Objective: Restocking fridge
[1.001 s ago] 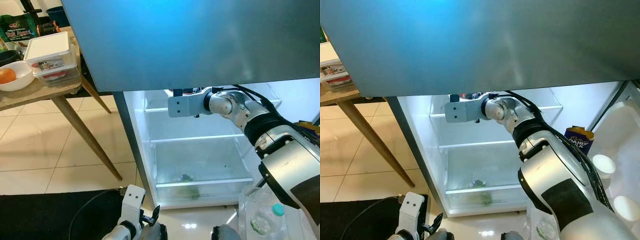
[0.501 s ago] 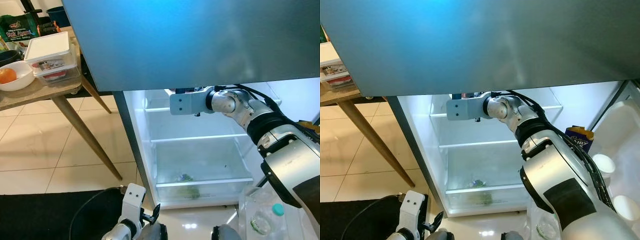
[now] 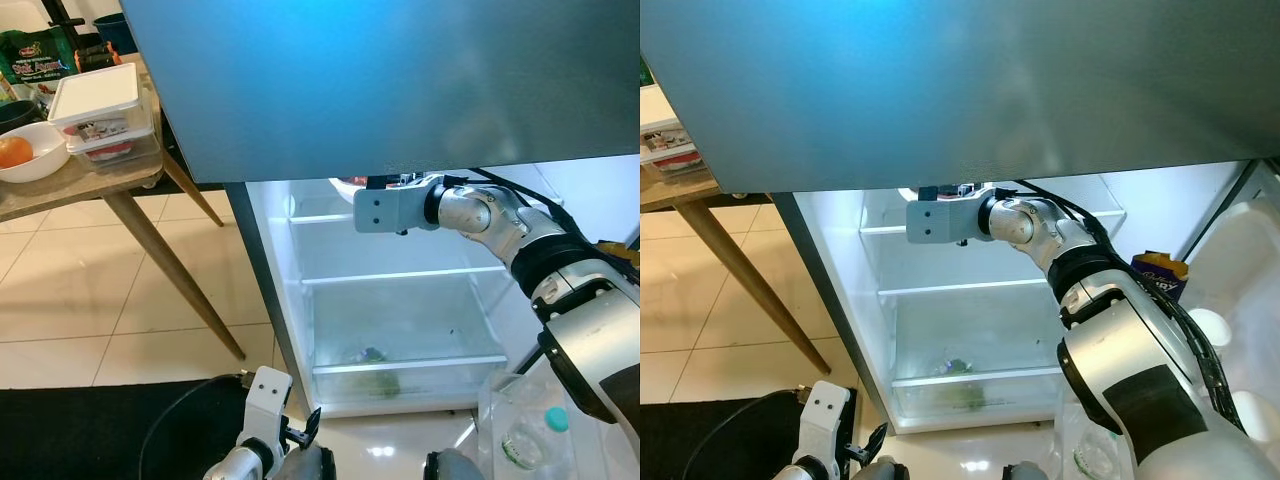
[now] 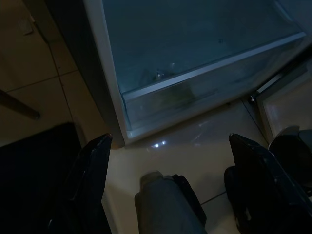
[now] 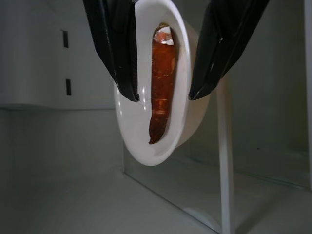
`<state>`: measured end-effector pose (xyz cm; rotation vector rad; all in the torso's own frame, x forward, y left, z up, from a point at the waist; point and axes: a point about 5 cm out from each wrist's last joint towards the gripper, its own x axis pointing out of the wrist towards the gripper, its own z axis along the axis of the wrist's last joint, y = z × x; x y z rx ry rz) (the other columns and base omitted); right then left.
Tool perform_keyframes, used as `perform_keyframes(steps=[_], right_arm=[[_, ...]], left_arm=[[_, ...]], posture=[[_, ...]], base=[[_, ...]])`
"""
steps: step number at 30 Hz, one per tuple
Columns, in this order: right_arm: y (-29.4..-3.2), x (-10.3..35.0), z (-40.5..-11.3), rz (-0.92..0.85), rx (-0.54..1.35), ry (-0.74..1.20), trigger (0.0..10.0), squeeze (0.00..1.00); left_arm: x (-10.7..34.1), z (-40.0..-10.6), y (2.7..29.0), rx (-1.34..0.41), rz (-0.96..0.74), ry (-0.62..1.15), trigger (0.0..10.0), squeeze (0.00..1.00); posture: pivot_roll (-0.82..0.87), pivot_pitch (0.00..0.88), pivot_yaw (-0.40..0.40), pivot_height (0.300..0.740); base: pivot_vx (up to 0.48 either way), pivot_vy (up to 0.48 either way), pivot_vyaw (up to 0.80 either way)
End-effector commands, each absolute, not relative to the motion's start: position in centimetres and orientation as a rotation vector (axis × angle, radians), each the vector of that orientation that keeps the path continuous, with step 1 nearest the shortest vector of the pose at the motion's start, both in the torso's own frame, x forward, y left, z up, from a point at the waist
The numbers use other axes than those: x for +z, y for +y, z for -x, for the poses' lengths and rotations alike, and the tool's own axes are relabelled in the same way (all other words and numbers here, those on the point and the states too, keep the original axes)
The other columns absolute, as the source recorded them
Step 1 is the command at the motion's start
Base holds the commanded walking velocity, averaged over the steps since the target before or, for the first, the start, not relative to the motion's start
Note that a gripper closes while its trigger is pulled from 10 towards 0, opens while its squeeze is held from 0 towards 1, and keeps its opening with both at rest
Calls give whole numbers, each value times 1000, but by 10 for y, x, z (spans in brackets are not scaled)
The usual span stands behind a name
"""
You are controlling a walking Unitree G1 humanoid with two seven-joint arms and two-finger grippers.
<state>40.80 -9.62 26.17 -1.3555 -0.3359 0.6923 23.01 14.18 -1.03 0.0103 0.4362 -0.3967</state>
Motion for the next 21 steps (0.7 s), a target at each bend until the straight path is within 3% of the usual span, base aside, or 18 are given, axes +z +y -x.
perform_keyframes(steps=[1, 11, 16, 21], right_arm=[[-100, 275, -408, 1338, 643, -402, 10000, 0], [-124, 281, -405, 1252, 553, -467, 10000, 0], [-127, 276, -402, 1238, 582, -474, 10000, 0], [-126, 259, -391, 1201, 734, -477, 10000, 0]], left_arm=[[-15, -226, 148, -398, -38, 465, 10000, 0], [-15, -224, 149, -393, -38, 464, 10000, 0], [-15, -224, 149, -396, -38, 465, 10000, 0], [-14, -226, 147, -406, -39, 465, 10000, 0]], posture=[[50, 147, 30, 631], [53, 149, 33, 631], [50, 150, 35, 631], [45, 155, 37, 631]], base=[[0, 0, 0], [0, 0, 0], [0, 0, 0], [0, 0, 0]])
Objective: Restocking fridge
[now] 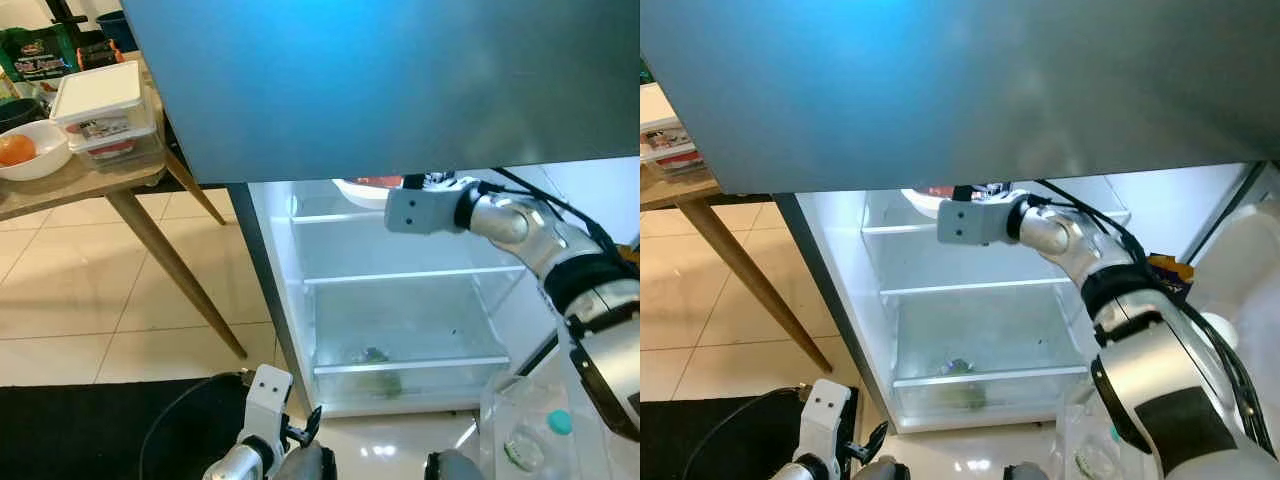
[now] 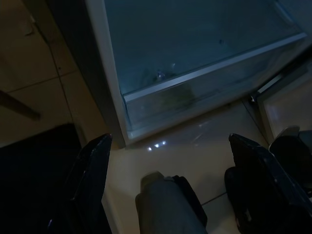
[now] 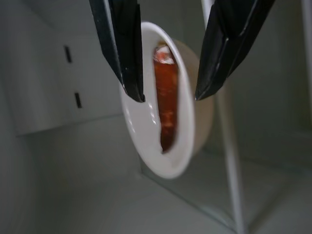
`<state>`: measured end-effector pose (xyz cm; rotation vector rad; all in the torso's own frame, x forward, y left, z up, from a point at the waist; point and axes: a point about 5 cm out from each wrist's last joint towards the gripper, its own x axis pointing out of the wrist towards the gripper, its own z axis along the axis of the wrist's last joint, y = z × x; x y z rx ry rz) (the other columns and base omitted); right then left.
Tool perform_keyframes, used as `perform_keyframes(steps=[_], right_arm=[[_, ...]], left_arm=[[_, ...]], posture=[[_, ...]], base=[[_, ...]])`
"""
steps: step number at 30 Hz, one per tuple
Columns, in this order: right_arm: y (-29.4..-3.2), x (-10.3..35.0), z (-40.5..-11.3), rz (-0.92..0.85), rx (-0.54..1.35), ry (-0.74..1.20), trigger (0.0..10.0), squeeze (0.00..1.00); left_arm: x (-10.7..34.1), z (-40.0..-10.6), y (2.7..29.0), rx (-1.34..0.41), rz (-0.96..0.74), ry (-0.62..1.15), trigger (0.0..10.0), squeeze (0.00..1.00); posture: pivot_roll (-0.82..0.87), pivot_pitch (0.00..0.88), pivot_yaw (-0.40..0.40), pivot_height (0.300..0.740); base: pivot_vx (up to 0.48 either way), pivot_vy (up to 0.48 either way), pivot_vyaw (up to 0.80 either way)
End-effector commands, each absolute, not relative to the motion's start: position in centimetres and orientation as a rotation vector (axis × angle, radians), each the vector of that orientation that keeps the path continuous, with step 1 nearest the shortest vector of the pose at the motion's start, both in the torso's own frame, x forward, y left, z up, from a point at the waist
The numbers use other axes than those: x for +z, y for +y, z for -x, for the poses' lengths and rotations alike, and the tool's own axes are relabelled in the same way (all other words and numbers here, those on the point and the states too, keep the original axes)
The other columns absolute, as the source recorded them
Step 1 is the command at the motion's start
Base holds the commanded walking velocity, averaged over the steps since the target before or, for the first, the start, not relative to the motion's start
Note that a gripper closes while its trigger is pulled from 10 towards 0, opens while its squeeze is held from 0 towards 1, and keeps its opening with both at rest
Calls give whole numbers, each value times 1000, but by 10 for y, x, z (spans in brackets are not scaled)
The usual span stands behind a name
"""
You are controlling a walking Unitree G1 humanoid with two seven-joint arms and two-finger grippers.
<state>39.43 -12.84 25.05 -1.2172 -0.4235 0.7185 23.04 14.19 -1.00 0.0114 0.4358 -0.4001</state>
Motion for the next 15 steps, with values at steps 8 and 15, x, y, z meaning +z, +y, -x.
perform_keyframes(steps=[8, 15], right_arm=[[-119, 233, -383, 1201, 892, -409, 10000, 0], [-116, 220, -376, 1203, 959, -396, 10000, 0]], left_arm=[[-15, -223, 147, -405, -36, 468, 10000, 0], [-16, -223, 145, -409, -37, 468, 10000, 0]], posture=[[45, 157, 34, 631], [46, 157, 31, 631]], base=[[0, 0, 0], [0, 0, 0]])
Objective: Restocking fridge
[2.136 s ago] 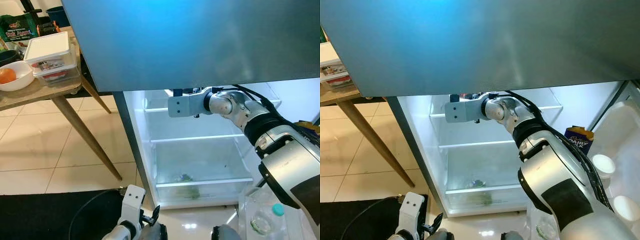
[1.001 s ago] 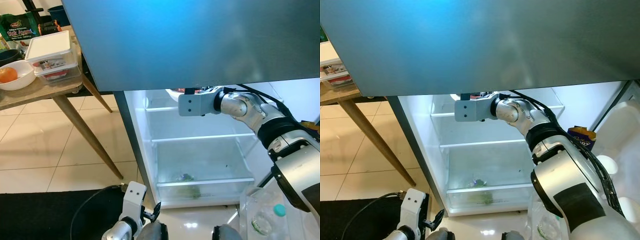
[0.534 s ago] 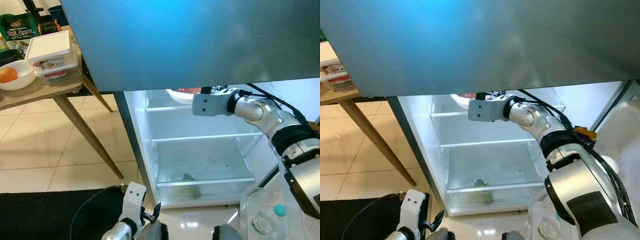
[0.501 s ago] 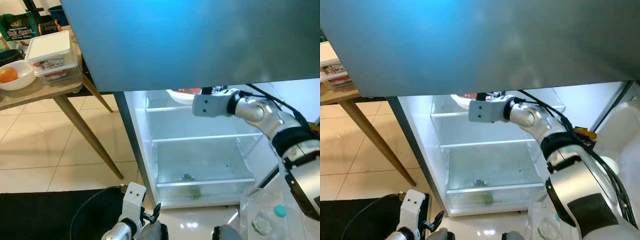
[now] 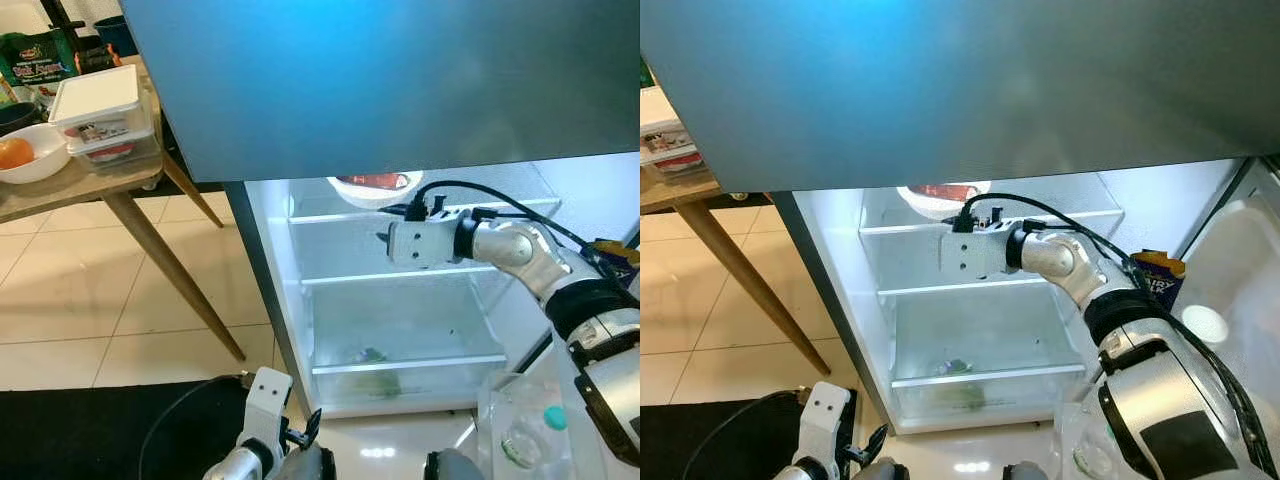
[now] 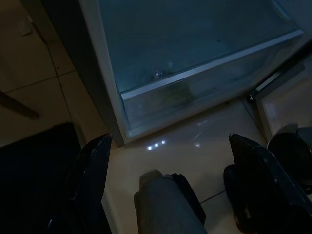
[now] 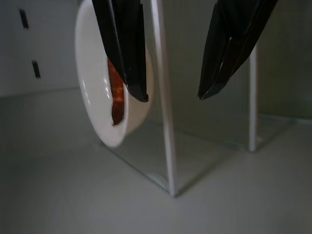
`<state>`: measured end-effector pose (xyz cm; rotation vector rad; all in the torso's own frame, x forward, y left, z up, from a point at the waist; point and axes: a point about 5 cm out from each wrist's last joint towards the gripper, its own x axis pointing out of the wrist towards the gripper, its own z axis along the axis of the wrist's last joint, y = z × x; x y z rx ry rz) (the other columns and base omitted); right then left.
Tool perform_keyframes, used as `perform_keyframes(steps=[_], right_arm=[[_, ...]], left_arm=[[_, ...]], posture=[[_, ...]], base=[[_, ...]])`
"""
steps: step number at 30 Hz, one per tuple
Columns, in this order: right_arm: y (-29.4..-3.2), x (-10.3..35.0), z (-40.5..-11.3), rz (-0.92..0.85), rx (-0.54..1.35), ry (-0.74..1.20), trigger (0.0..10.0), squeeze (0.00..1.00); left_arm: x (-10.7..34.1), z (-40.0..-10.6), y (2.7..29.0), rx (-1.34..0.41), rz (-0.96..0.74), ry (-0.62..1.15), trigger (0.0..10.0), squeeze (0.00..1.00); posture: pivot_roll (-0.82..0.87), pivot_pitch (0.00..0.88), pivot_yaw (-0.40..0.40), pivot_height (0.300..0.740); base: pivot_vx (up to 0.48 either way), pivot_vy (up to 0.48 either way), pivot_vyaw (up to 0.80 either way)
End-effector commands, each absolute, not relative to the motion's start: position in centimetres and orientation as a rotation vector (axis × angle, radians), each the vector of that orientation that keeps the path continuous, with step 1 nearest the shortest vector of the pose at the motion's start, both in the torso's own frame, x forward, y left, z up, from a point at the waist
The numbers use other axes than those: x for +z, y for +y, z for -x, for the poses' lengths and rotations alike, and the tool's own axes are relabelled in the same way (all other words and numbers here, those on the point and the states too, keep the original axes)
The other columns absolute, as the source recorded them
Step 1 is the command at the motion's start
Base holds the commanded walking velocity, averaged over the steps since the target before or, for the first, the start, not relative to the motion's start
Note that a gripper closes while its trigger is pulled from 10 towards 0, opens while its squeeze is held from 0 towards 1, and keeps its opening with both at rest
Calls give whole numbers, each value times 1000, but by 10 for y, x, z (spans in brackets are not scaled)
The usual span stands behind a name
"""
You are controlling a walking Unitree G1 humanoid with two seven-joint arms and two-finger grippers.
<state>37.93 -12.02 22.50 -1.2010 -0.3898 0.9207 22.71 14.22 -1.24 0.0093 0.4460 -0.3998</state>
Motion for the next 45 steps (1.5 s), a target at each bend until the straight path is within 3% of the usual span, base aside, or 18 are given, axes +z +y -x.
perform_keyframes(steps=[1, 7, 11, 15, 19, 27, 37, 45], right_arm=[[-116, 220, -376, 1203, 959, -396, 10000, 0], [-118, 225, -361, 1144, 1013, -474, 10000, 0], [-118, 223, -334, 1048, 1136, -514, 10000, 0], [-118, 174, -303, 902, 1333, -270, 10000, 0], [-118, 129, -293, 796, 1300, -97, 10000, 0], [-114, 98, -291, 686, 1151, 41, 10000, 0], [-96, 122, -300, 742, 1106, -93, 10000, 0], [-69, 126, -314, 515, 1007, -61, 10000, 0]], left_arm=[[-16, -223, 145, -409, -37, 468, 10000, 0], [-15, -224, 146, -403, -37, 462, 10000, 0], [-16, -220, 149, -384, -27, 464, 10000, 0], [-19, -218, 149, -376, -19, 472, 10000, 0], [-18, -223, 149, -351, -11, 470, 10000, 0], [-16, -230, 151, -328, -25, 460, 10000, 0], [-15, -233, 156, -279, -13, 446, 10000, 0], [-14, -232, 156, -242, -3, 422, 10000, 0]], posture=[[46, 157, 31, 631], [54, 152, 17, 631], [49, 146, 12, 631], [42, 133, 10, 631], [40, 120, 12, 631], [43, 110, 19, 631], [28, 117, 22, 631], [39, 124, 9, 631]], base=[[0, 0, 0], [0, 0, 0], [0, 0, 0], [0, 0, 0], [0, 0, 0], [0, 0, 0], [0, 0, 0], [0, 0, 0]])
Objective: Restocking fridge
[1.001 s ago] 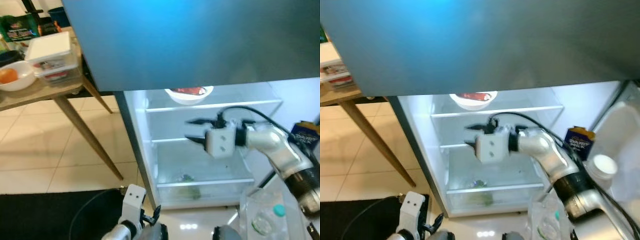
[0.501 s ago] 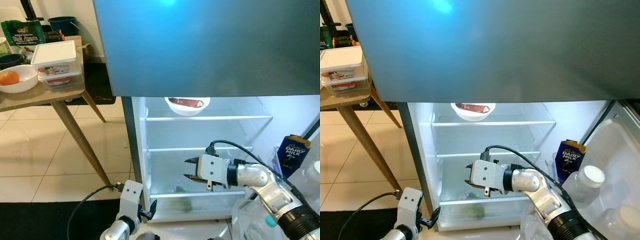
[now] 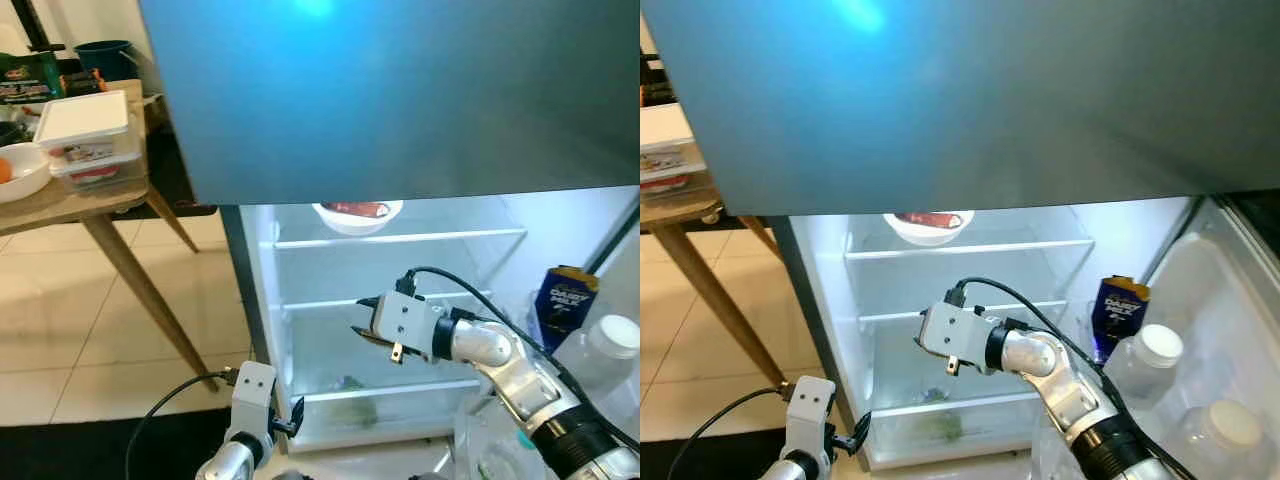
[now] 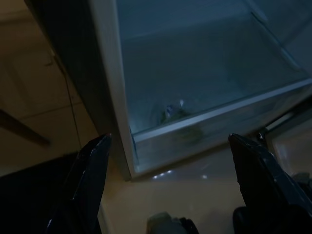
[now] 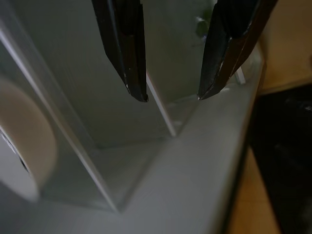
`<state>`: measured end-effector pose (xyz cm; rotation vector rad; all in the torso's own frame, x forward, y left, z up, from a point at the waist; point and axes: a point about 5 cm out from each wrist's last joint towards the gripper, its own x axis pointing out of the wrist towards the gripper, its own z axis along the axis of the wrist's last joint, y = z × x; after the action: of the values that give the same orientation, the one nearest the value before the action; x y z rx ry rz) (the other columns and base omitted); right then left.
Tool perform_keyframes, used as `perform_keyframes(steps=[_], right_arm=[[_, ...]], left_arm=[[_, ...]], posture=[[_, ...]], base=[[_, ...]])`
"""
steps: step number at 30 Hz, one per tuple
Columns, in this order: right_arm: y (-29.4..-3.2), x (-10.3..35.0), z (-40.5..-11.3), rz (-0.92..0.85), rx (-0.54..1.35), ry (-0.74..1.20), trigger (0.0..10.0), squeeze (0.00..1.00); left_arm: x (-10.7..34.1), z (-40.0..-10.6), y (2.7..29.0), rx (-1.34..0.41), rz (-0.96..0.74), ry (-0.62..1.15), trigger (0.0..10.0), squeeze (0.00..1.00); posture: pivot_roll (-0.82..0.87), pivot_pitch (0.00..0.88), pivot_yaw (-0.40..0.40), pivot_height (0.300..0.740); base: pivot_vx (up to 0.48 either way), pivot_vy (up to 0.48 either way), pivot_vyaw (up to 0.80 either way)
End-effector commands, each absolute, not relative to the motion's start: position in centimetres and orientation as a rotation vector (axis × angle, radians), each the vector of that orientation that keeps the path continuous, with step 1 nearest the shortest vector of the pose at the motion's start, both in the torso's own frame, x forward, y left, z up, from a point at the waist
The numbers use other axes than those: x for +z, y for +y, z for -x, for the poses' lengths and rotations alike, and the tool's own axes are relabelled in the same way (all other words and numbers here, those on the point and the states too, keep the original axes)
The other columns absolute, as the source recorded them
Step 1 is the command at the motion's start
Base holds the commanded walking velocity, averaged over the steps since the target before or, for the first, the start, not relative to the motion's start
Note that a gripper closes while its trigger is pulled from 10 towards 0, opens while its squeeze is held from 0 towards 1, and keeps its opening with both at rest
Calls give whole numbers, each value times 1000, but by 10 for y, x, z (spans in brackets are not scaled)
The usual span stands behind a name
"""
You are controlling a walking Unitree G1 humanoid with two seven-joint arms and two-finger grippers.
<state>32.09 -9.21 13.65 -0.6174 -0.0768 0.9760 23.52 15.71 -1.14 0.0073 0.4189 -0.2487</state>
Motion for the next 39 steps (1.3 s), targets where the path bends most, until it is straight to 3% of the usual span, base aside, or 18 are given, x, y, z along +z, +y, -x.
perform_keyframes(steps=[1, 17, 29, 39], right_arm=[[-66, 130, -315, 498, 1005, -76, 10000, 0], [-27, 198, -313, 265, 1132, -260, 10000, 0], [-36, 159, -305, 303, 1117, -103, 10000, 0], [-64, 123, -300, 193, 856, 3, 10000, 0]], left_arm=[[-13, -232, 157, -237, -2, 419, 10000, 0], [-10, -234, 163, -208, -1, 392, 10000, 0], [-12, -228, 162, -210, 6, 399, 10000, 0], [-16, -224, 163, -210, 0, 414, 10000, 0]], posture=[[39, 124, 9, 631], [39, 133, 11, 631], [45, 133, 7, 631], [42, 138, 8, 631]], base=[[0, 0, 0], [0, 0, 0], [0, 0, 0], [0, 0, 0]])
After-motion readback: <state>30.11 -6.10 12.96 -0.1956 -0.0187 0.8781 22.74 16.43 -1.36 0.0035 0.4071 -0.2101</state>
